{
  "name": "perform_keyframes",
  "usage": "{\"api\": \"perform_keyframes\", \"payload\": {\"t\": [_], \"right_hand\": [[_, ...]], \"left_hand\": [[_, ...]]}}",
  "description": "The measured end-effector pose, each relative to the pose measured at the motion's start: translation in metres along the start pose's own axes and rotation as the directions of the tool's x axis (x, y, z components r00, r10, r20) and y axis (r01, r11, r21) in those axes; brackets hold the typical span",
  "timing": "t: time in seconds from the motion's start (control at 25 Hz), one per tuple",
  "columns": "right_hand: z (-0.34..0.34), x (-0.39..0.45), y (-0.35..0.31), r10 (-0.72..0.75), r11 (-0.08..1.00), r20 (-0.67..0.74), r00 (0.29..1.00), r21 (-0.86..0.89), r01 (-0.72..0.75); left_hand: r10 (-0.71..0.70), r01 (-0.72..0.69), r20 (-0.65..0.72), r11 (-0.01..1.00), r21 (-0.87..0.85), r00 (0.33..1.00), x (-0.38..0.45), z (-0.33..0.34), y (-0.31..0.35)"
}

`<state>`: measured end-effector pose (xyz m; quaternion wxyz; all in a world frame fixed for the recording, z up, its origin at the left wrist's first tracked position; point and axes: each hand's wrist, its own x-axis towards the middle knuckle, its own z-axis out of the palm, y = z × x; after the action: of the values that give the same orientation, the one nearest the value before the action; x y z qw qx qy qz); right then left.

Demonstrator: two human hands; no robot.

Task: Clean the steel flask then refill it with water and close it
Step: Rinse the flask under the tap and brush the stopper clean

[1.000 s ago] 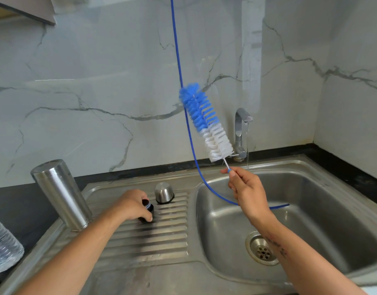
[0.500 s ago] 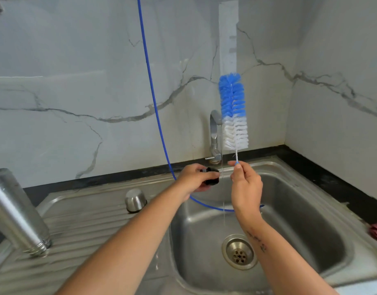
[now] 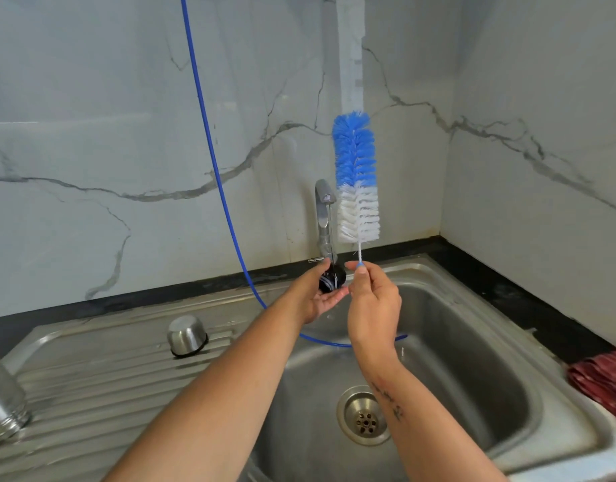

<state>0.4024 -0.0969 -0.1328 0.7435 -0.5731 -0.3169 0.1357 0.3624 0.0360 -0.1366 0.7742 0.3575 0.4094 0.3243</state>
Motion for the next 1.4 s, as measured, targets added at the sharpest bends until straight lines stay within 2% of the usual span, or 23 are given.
{"api": "perform_keyframes", "payload": {"t": [0.28,0.4,0.52,0.68,0.88,1.04,1.12,1.2,1.32,1.4], "right_hand": [[-0.001,-0.004,-0.004,-0.013,1.000,0.019,1.000,0.020,0.012],[0.001,-0.004,-0.001,-0.013,1.000,0.029,1.000,0.012,0.012],[0.003,-0.005,0.003,-0.023,1.000,0.054,0.998,-0.005,0.023],[0.006,-0.011,0.000,-0.101,0.995,0.169,0.980,-0.005,0.103],[0.021,-0.027,0.012,-0.144,0.977,0.469,0.872,-0.075,0.202],[0.032,-0.040,0.024,-0.124,0.892,0.698,0.706,-0.234,0.388],[0.030,-0.038,0.027,-0.088,0.866,0.752,0.653,-0.266,0.423],[0.032,-0.039,0.026,-0.090,0.862,0.756,0.649,-0.267,0.430],[0.043,-0.049,0.021,-0.152,0.839,0.733,0.663,-0.259,0.478],[0.043,-0.048,0.021,-0.151,0.830,0.738,0.658,-0.267,0.490]], "left_hand": [[0.061,-0.060,0.068,0.998,-0.027,0.996,-0.013,0.003,0.003],[0.064,-0.063,0.051,0.998,-0.020,0.997,-0.020,-0.004,0.007],[0.091,-0.092,0.016,0.994,0.057,0.996,-0.028,-0.015,0.015],[0.162,-0.158,0.021,0.978,-0.137,0.987,-0.060,-0.050,0.012],[0.284,-0.292,-0.078,0.875,-0.386,0.956,-0.114,-0.112,0.011],[0.420,-0.438,-0.140,0.801,-0.408,0.897,-0.136,-0.153,0.022],[0.474,-0.499,-0.172,0.751,-0.433,0.863,-0.140,-0.168,0.033],[0.487,-0.510,-0.170,0.751,-0.419,0.857,-0.139,-0.168,0.033],[0.436,-0.451,-0.118,0.861,-0.236,0.892,-0.134,-0.150,0.012],[0.418,-0.441,-0.141,0.866,-0.235,0.897,-0.134,-0.152,0.017]]}}
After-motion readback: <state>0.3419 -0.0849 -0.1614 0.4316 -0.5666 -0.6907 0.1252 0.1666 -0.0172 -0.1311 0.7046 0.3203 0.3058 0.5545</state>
